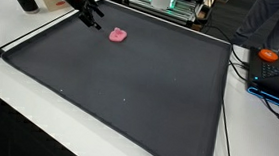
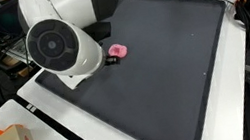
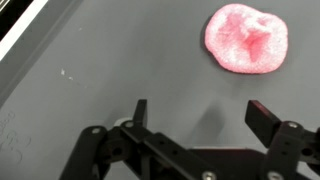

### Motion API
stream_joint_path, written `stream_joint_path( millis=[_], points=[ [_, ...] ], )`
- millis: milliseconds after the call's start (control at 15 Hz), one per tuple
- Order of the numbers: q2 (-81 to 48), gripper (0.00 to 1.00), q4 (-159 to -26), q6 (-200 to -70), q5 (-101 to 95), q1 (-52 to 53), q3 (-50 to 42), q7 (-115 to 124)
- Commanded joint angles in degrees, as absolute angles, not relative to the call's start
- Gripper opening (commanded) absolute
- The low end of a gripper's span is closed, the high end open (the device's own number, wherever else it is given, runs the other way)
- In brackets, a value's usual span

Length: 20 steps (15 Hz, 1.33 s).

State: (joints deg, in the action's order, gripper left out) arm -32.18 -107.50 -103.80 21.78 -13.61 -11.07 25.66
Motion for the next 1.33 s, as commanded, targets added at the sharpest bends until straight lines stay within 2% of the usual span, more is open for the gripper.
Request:
stream_joint_path(
  millis=[0,600,1267],
  points=[
    [-32.75,1.00,-109.07,-102.56,29.07,-15.27,-11.36,28.97],
    [-32.46,1.00,-114.44,-103.84,49.57,-18.04,-11.95,29.75],
    [-31.19,1.00,-117.37,-106.38,50.03,-16.02,-14.01,24.94]
  ],
)
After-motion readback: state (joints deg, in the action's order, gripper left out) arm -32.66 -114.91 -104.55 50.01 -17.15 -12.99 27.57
